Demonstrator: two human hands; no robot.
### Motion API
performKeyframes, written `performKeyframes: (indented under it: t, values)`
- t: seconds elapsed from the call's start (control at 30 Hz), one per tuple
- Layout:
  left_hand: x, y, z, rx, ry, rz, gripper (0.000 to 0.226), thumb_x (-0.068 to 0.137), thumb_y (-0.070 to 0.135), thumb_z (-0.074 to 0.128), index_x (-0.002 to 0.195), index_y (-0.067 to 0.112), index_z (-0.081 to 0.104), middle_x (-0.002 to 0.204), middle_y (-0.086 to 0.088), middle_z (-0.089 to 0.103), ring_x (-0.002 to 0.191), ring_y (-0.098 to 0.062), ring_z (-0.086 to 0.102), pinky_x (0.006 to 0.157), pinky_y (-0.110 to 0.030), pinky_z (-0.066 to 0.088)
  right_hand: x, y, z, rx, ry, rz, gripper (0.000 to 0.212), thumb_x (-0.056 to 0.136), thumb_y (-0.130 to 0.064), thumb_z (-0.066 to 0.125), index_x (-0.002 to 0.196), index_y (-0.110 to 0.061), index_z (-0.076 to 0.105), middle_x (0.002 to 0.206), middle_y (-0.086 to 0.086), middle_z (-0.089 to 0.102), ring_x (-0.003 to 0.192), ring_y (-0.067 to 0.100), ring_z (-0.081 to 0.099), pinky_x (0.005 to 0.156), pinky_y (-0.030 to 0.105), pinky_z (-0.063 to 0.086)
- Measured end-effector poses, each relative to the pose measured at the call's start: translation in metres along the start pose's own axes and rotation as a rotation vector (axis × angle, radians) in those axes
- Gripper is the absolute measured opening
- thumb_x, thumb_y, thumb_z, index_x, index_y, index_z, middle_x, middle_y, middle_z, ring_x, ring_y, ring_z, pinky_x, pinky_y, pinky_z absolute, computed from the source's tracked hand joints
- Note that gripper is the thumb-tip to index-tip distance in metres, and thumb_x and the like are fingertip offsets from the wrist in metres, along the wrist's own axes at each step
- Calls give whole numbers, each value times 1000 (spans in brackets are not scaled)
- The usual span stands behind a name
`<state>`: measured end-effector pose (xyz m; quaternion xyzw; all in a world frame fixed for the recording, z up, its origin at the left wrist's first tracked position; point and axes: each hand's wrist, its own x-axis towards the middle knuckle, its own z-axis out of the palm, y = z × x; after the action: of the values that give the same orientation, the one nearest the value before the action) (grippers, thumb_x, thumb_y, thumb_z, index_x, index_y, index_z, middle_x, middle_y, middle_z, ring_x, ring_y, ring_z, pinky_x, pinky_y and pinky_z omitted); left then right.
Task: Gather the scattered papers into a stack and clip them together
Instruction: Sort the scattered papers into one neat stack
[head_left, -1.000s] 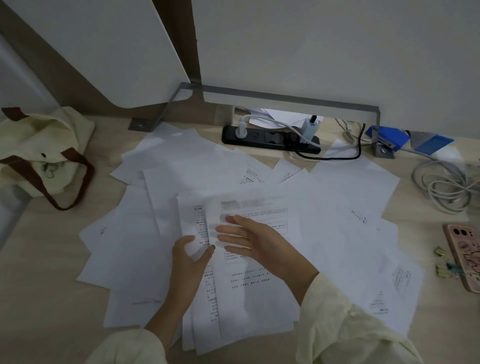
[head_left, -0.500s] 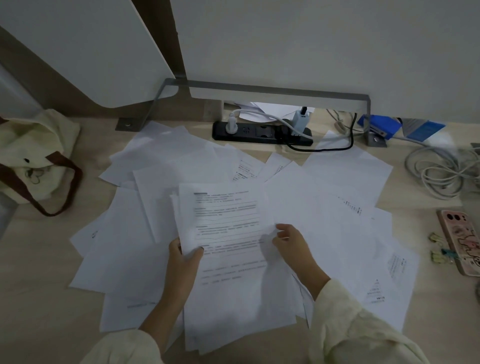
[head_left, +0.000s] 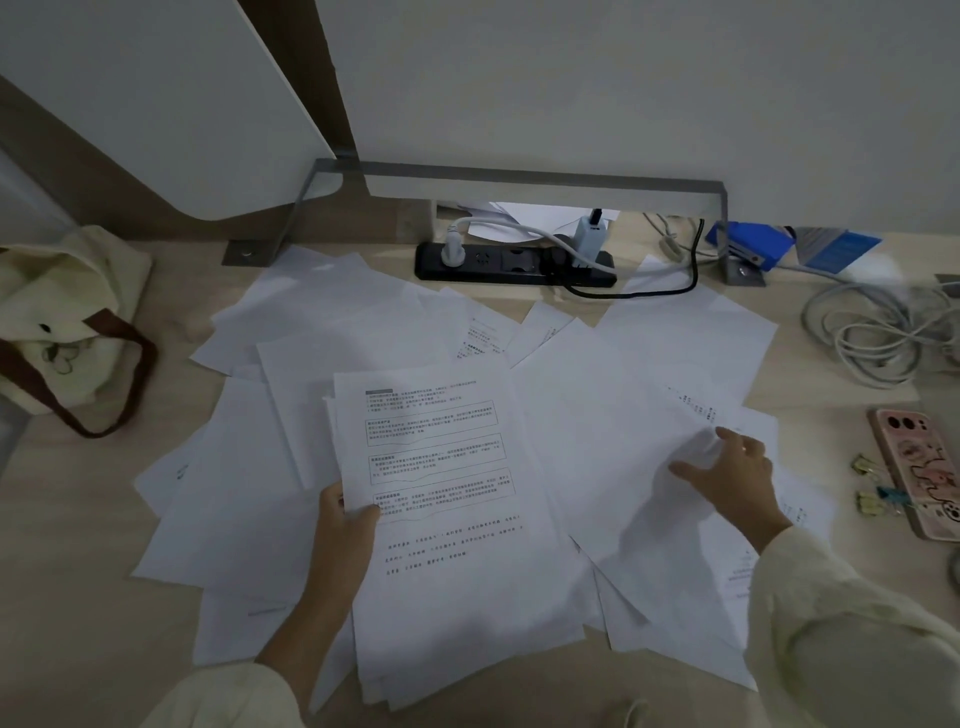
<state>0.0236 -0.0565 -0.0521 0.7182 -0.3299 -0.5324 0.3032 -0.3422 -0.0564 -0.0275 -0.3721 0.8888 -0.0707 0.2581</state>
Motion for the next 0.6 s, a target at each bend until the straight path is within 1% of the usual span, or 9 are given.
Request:
performKeyframes:
  t: [0.07, 0.13, 0.23, 0.27, 0.33, 0.37, 0.47, 0.53, 0.6]
  values:
    - [1, -1, -1, -8, -1, -18, 36, 88, 3, 50, 122, 9, 42, 108, -6, 56, 94, -21, 55, 70, -27, 44, 5, 3, 0, -22, -44, -20, 84, 73, -28, 75, 140, -6, 30, 145, 24, 26, 133, 41, 26, 107, 46, 27]
    - [2, -3, -3, -10, -11, -39, 32, 85, 7, 52, 117, 9, 47, 107, -4, 60, 93, -19, 58, 69, -25, 46, 9, 4, -2, -54, -53, -38, 84, 70, -31, 78, 138, -7, 34, 140, 25, 30, 130, 41, 27, 106, 46, 28]
    - [3, -4, -5, 1, -48, -69, 49, 73, 22, 57, 121, 11, 52, 116, -8, 64, 99, -22, 63, 75, -30, 52, 13, 3, -6, -160, -42, -70, 86, 67, -37, 79, 135, -4, 36, 134, 25, 35, 127, 41, 30, 104, 46, 30]
    - [3, -4, -5, -12, -53, -80, 47, 76, 20, 58, 122, 11, 51, 116, -7, 64, 99, -21, 63, 75, -30, 52, 14, 3, -7, -183, -39, -73, 86, 67, -38, 78, 134, -4, 37, 133, 25, 37, 126, 41, 32, 103, 46, 31]
    - [1, -1, -5, -30, -38, -76, 38, 85, 9, 55, 122, 9, 47, 113, -5, 59, 96, -20, 59, 69, -24, 47, 15, 2, -7, -200, -33, -67, 83, 68, -40, 77, 130, -1, 39, 129, 25, 42, 122, 40, 35, 100, 45, 33]
    - [1, -1, -4, -37, -38, -76, 37, 87, 6, 53, 123, 10, 45, 112, -5, 58, 94, -18, 57, 67, -22, 44, 15, 2, -6, -212, -31, -64, 81, 69, -41, 76, 128, 0, 40, 127, 25, 44, 120, 40, 36, 98, 45, 34]
    - [-1, 1, -1, -42, -27, -46, 37, 88, 4, 52, 123, 12, 44, 110, -3, 55, 89, -15, 54, 64, -20, 41, 14, 2, -5, -249, -46, -76, 67, 76, -41, 69, 121, 1, 46, 122, 24, 50, 115, 38, 41, 90, 43, 38]
    - [-1, 0, 0, -42, -18, -45, 38, 88, 4, 52, 125, 11, 44, 111, -4, 55, 90, -15, 53, 64, -20, 40, 9, 0, -4, -182, -45, -83, 49, 83, -31, 63, 117, 0, 48, 116, 22, 55, 107, 37, 49, 80, 39, 41]
    - [0, -1, -1, -26, -16, -41, 38, 88, 5, 52, 124, 11, 45, 113, -4, 55, 90, -14, 54, 68, -23, 41, 2, -4, -7, -105, -28, -84, 37, 87, -22, 57, 118, -4, 47, 112, 21, 59, 99, 37, 57, 71, 35, 40]
